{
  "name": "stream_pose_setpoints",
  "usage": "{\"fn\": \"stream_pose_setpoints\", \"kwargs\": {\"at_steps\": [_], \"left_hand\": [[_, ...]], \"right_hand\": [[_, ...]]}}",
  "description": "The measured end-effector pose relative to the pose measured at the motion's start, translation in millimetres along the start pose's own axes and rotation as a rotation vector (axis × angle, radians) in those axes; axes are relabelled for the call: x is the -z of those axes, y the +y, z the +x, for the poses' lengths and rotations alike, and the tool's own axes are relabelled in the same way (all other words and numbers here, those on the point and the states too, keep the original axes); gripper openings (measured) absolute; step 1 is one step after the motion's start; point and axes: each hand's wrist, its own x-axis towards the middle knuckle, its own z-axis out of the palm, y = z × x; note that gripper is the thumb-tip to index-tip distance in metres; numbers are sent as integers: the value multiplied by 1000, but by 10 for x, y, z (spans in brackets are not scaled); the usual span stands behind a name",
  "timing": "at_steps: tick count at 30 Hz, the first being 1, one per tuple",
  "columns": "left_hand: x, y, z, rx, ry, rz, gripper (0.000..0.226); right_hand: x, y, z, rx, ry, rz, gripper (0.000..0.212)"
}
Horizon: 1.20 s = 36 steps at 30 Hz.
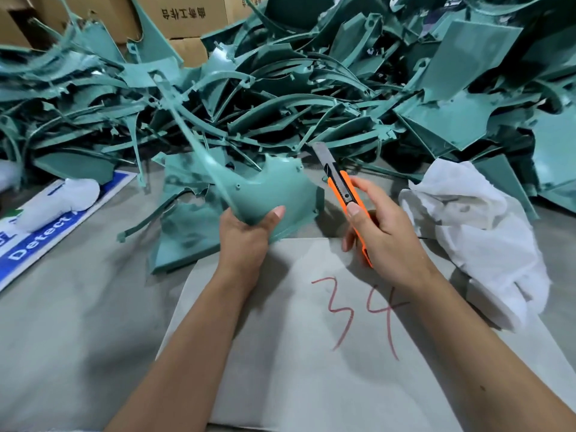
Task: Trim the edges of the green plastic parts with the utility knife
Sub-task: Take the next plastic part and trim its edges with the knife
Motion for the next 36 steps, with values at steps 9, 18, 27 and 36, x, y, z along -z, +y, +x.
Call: {"fn": "stream_pose_setpoints", "kwargs": {"at_steps": [9,18,27,36], "left_hand": [[-2,-8,14,27,39,-128,33],[-64,36,-39,243,-63,-298,58],[-49,-8,-22,-13,-25,-116,35],[-50,2,-19,23,51,-164,39]], "right_hand": [[-158,-80,-32,43,-49,-16,55],[-109,-206,-38,-123,-83,277,46],[-88,-345,-79,-55,-67,345,61],[-98,-387,-111,-39,-132,422,59]]}}
